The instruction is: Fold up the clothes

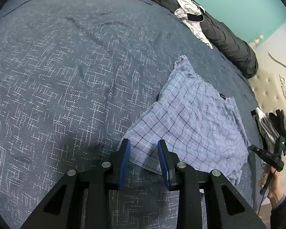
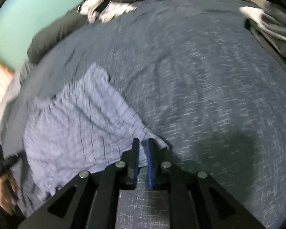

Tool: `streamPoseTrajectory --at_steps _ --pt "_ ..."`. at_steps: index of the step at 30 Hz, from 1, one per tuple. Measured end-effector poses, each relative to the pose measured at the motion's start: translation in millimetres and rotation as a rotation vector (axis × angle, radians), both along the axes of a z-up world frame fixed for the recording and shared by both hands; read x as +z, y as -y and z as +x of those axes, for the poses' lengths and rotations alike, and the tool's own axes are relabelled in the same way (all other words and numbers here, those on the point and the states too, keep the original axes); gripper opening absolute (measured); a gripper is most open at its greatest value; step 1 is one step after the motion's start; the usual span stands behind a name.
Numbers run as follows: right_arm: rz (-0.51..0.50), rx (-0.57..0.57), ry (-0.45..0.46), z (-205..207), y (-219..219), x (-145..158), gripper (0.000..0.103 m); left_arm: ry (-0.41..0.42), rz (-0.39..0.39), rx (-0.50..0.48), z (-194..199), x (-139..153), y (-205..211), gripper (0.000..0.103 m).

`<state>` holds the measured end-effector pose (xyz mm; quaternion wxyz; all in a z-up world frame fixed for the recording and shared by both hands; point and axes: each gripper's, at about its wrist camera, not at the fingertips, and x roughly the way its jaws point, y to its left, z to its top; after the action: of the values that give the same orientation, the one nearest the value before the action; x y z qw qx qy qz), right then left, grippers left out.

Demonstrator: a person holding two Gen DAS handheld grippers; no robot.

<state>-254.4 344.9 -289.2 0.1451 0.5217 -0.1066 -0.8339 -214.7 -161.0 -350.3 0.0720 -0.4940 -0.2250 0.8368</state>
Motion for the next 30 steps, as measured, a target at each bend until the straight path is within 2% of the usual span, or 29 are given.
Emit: streamPoseTrajectory --at_steps 1,3,9,10,11,12,17,22,25,26,29,30 --pt "-0.004 -0.019 -0.009 0.6 -4.7 2.7 0.017 0.0 0.0 0.002 0.3 0.1 0.5 0.032" --pt "0.003 -0.053 -0.011 -1.1 -13.7 4.1 0.034 0.001 0.0 0.005 0.4 -0.1 0.5 0.032" --pt "-0.017 -0.054 0.057 -11.0 -11.0 -11.5 0.034 0.004 -0.004 0.005 0.7 -1.3 0.2 0.032" --pt "-0.009 -0.046 0.061 -11.7 -9.1 -14.4 0.032 0.005 -0.006 0.005 0.5 -1.6 -0.3 0.032" --pt "-0.005 -0.038 0.063 -12.2 -7.1 -16.8 0.015 0.006 -0.007 0.004 0.1 -2.1 -1.0 0.032" --pt "-0.009 -0.031 0.059 -10.2 -5.5 -17.6 0.002 0.007 -0.009 0.003 -0.3 -2.5 -1.8 0.032" --pt "-0.006 -0.091 0.01 -2.9 -19.6 -10.4 0.001 0.015 -0.017 -0.005 -2.6 -5.4 -4.6 0.032" --pt "-0.018 -0.084 0.059 -4.1 -27.5 -17.3 0.001 0.018 -0.017 -0.001 -3.2 -5.8 -2.9 0.032" --pt "-0.039 -0.062 0.119 -7.7 -27.3 -23.5 0.002 0.012 -0.024 0.0 -4.6 -1.7 -3.0 0.032" --pt "-0.045 -0.071 0.118 -7.7 -29.5 -21.1 0.004 0.009 -0.026 0.003 -4.9 0.5 -2.4 0.032" --pt "-0.056 -0.105 0.092 -7.9 -38.8 -8.9 0.027 -0.009 -0.026 0.019 -8.0 10.6 2.1 0.032" --pt "-0.057 -0.111 0.074 -8.6 -40.8 -3.5 0.029 -0.019 -0.027 0.024 -10.5 15.5 3.2 0.032"
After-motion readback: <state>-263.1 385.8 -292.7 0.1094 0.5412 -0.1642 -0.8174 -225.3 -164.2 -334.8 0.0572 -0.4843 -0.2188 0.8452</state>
